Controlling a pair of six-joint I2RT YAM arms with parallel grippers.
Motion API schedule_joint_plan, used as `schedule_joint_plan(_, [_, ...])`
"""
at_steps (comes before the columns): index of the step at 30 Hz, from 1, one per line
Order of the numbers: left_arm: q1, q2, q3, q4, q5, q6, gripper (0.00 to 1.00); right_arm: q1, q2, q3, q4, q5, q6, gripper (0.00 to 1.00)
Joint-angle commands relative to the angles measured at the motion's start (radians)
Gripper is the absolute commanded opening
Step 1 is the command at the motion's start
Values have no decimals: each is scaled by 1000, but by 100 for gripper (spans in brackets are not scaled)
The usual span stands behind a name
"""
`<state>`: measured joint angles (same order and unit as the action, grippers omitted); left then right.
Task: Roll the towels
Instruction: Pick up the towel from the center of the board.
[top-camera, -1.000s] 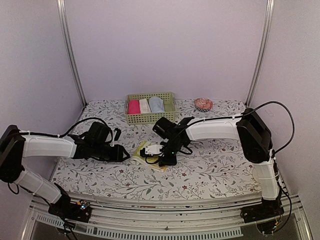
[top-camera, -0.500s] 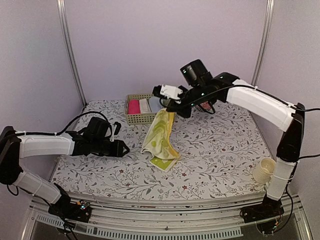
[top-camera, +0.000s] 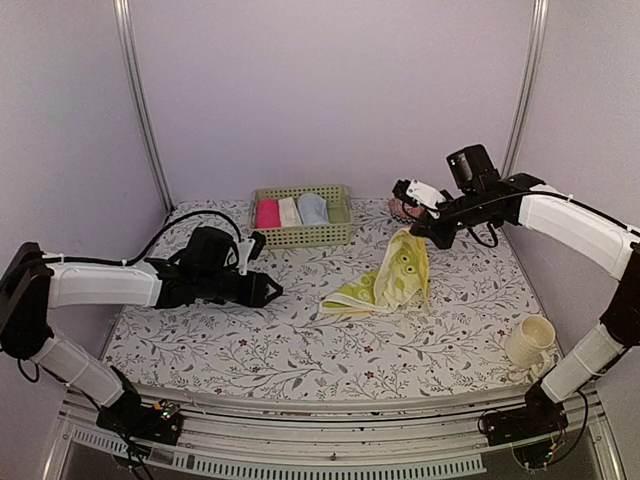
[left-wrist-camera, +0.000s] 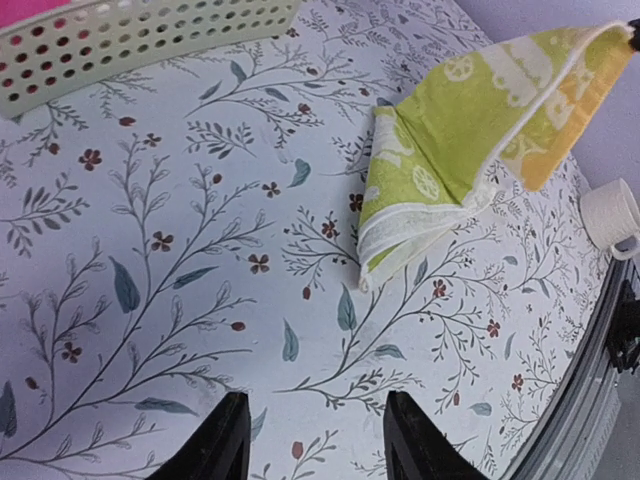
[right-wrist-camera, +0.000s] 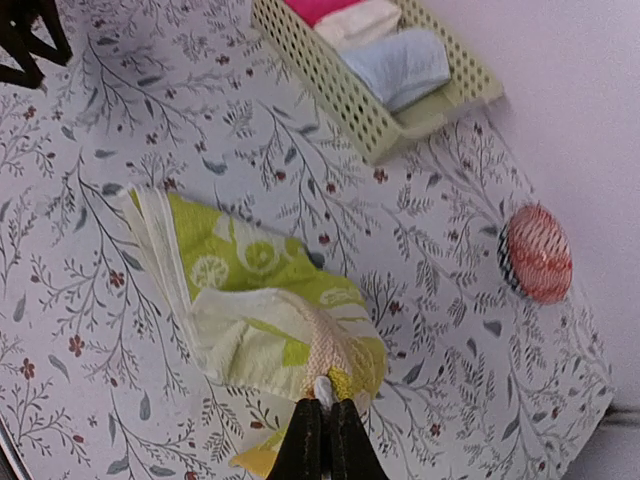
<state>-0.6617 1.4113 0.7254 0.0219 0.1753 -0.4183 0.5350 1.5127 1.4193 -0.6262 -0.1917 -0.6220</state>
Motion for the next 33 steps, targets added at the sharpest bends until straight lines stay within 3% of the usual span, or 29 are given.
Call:
schedule_joint_plan(1, [-72, 151, 124, 61, 42, 68, 47, -187, -34, -164, 65, -90, 66, 2])
schedule_joint_plan(8, [-146, 462, 486, -127, -27, 218, 43, -303, -76, -376, 167, -160, 82, 2])
schedule_joint_plan(14, [-264, 631, 723, -153, -48, 397, 46, -326, -71, -400, 213, -197, 123, 2])
schedule_joint_plan(18, [-316, 771, 908, -190, -79, 429, 51, -328, -91, -404, 221, -202, 124, 2])
schedule_joint_plan(23, [-340, 948, 1141, -296, -218, 411, 50, -328, -112, -411, 225, -209, 123, 2])
schedule_joint_plan(28, [-336, 1030, 1245, -350, -390, 351, 49, -328, -121, -418, 226, -215, 124, 3])
schedule_joint_plan(33, [-330, 1018, 1218, -314, -395, 336, 44, -328, -119, -422, 226, -216, 118, 3])
